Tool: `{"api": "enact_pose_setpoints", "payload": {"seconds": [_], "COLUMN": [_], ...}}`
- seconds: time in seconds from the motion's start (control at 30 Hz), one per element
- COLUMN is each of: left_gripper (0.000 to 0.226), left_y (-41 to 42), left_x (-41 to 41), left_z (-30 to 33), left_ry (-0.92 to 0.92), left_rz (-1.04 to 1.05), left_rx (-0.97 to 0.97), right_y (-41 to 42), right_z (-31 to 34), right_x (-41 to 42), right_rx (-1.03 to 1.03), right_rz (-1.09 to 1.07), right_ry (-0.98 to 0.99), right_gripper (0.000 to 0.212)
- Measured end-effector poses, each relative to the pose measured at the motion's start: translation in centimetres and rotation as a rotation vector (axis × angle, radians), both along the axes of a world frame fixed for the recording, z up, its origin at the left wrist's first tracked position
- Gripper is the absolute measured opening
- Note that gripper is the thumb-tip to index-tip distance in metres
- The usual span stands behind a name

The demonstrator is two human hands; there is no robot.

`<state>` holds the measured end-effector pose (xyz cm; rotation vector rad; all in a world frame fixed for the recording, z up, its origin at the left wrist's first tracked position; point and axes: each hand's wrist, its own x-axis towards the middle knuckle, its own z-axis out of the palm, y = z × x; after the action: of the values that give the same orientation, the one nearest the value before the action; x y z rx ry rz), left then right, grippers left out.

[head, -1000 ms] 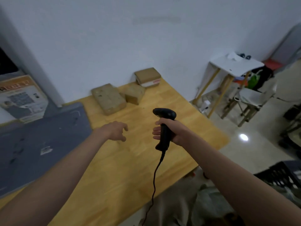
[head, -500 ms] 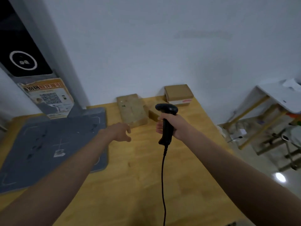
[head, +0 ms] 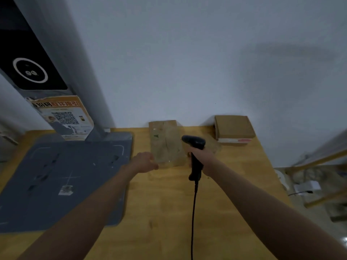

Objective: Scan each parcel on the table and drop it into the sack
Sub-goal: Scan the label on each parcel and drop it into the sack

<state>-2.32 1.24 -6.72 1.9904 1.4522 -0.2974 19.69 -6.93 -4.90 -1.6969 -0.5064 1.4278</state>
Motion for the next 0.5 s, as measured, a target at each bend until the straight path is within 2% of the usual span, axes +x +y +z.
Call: {"api": "enact_pose_setpoints", "payload": {"seconds": [0.13, 0.2, 0.33, 0.43, 0.5], "left_gripper": [0.078, 0.086, 0.097, 0.103, 0.092], "left_y": [2.1, 2.4, 2.3, 2.8, 2.8], "left_x": [0.3, 0.6, 1.0, 1.3, 1.6], "left_z": [-3.9, -5.9, -9.1, -10.7, -11.1], "left_ry": [-0.111, -0.180, -0.355, -0.511, -0.637], "left_rz": [0.212, 0.339, 0.547, 0.690, 0.752], "left_rx": [-0.134, -0.224, -0.382, -0.441, -0.481], "right_y": [1.7, 2.6, 3.9, 4.5, 4.7], "right_z": [-4.3, -6.4, -8.9, -10.4, -11.2], "right_x": [-0.2, -0.3, -0.4, -0.1, -0.1], "right_rx": [0.005, -0.008, -0.065, -0.082, -0.090], "right_rz": [0.046, 0.047, 0.058, 0.084, 0.091], "right_ry": [-0.026, 0.010, 0.036, 0.035, 0.054], "right_gripper": [0.034, 0.034, 0.017, 0.028, 0.037]}}
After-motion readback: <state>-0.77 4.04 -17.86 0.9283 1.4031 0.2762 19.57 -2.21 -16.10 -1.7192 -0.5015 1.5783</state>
